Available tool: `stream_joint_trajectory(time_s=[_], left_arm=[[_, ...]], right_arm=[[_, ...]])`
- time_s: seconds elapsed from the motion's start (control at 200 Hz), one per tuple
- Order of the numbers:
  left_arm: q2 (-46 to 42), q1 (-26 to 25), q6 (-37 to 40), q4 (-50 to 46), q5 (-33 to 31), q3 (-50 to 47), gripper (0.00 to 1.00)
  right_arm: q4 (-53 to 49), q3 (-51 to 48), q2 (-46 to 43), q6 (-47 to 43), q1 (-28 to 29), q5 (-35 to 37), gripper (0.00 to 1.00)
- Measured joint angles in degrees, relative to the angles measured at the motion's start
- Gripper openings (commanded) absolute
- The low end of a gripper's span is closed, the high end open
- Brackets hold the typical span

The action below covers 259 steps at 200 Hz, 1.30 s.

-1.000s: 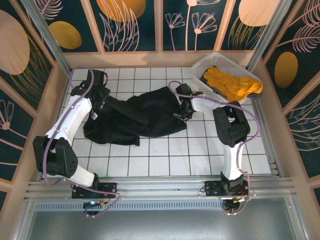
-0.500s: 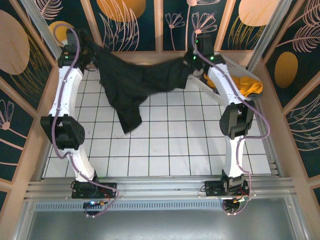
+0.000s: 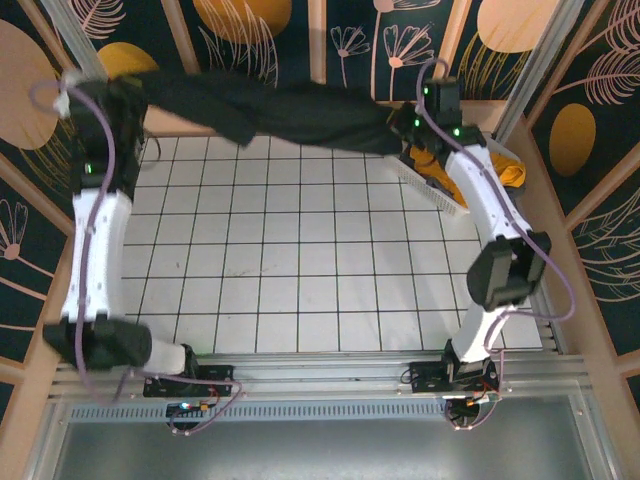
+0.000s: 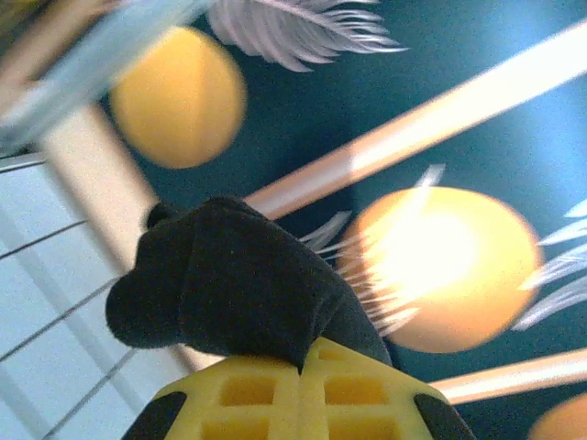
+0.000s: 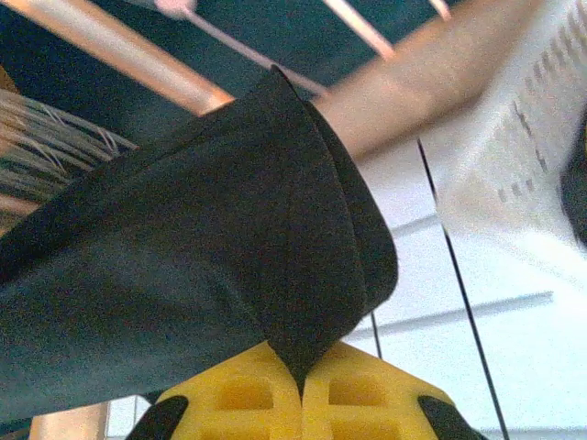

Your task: Fold and stack the t-shirts

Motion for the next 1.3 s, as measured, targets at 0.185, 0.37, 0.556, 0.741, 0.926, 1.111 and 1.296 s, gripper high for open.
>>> stream_joint_trajectory(time_s=[0.185,0.37,0.556,0.741,0.926,1.111,1.296], left_arm=[[2.51,0.37,0.72,-3.23,-1.09,-16.26,0.79],[12.22,-0.50,1.38,-13.11,2.86,-20.46,0.78],[4.76,-2.40,0.79,-21.09,3.91,-23.71,0.74],[1.64,-2.49,1.64,-27.80,1.40,-24.85,0.64],[8.63,-2.40,2.27,-29.16,1.95,-20.35,0.58],[14.23,-3.10,3.19,-28.87,3.02,-20.48,0.56],[20.11,-3.41,5.27,-26.69,3.43,-18.75,0.58]], right_arm=[[-1.11,-19.21,1.05,-1.51,2.25,-0.15,0.58],[-3.98,-25.24,1.77,-2.14,5.03,0.63,0.59],[-3.89,-25.27,-1.20,-2.27,5.16,1.88,0.54],[-2.84,-27.78,-4.83,-2.27,5.38,2.27,0.52],[-2.84,-29.59,-5.05,-2.29,5.38,2.25,0.51],[-2.40,-29.46,-4.63,-2.29,5.38,2.23,0.51],[-1.49,-29.42,-4.26,-2.29,5.35,1.90,0.51]])
